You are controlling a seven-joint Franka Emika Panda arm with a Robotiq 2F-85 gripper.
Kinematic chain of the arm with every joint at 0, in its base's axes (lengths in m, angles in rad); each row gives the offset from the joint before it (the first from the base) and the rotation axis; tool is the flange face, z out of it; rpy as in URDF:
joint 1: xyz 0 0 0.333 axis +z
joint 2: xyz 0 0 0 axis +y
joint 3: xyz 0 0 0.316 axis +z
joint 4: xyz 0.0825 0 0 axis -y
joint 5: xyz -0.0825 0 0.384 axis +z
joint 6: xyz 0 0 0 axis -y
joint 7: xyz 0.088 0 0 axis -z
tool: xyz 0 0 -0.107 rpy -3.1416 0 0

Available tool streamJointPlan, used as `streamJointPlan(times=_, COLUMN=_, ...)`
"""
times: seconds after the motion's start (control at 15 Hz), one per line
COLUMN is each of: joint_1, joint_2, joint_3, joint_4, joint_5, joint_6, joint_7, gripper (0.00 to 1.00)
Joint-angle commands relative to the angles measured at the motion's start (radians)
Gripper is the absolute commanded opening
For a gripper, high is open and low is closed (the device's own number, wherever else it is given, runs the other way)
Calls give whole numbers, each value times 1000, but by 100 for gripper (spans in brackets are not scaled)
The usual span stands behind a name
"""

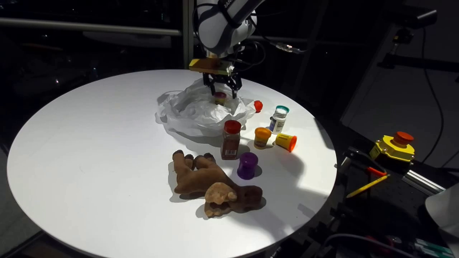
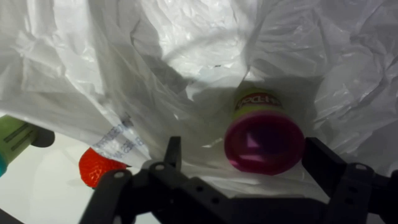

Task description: Pick up the objects from the plastic bag and them on the table.

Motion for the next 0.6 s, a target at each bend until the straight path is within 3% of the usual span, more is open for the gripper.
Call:
streamJointPlan(times=0.0, joint_1=-25, joint_2=10, joint_3=40, joint_4=41, joint_5=2, joint_6=-7, joint_7=-39, gripper=100)
streamJointPlan(times=0.53, joint_1=-21, joint_2=35, joint_3=33, joint_4=69, joint_5=-12, joint_6=-18, joint_7=-25, gripper=97)
